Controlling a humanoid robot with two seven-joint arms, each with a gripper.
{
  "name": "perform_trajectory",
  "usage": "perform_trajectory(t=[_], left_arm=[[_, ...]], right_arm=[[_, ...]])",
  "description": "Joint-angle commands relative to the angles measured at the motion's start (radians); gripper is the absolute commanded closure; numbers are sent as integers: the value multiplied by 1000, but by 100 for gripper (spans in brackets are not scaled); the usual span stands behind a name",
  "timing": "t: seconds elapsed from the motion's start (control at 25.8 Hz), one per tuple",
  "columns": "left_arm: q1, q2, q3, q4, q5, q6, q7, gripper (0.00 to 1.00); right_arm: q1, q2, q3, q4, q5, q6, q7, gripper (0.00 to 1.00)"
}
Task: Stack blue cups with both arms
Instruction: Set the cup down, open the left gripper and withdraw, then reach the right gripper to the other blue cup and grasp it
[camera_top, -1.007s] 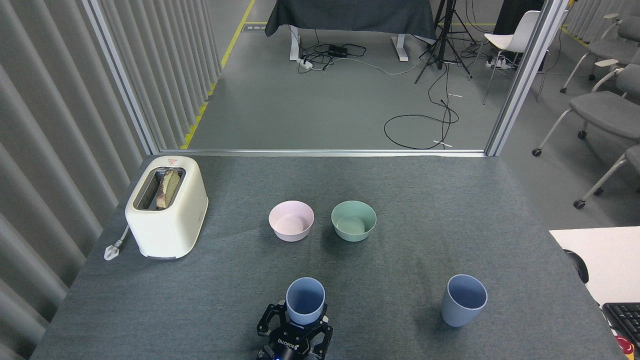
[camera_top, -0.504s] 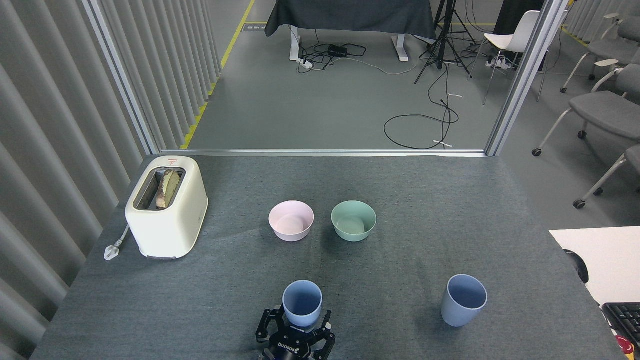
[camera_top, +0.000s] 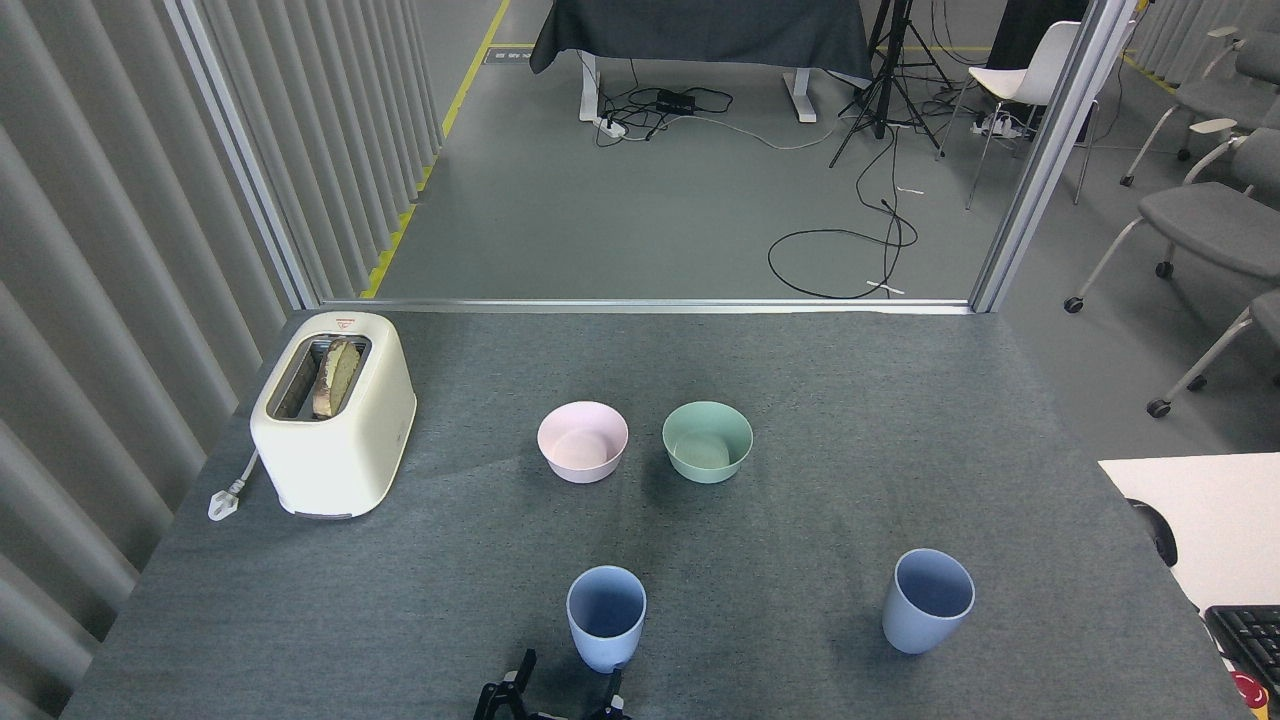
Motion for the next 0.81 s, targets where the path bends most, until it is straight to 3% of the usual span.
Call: perform_trajectory(t=[0.0, 0.23, 0.39, 0.5, 0.77], left_arm=[[70, 28, 75, -79, 0, 0, -1, 0], [271, 63, 180, -307, 1, -6, -1, 0], [372, 111, 241, -407, 3, 0, -1, 0], [386, 118, 284, -416, 9, 0, -1, 0], [384, 118, 305, -410, 14, -1, -1, 0]], right_arm=[[2, -1, 4, 1, 0, 1, 0, 0], [9, -1, -22, 16, -11, 27, 5, 0], [8, -2, -131, 20, -12, 21, 7, 0], [-17, -6, -163, 65, -11, 21, 16, 0], [-203, -61, -166, 182, -11, 26, 76, 0]])
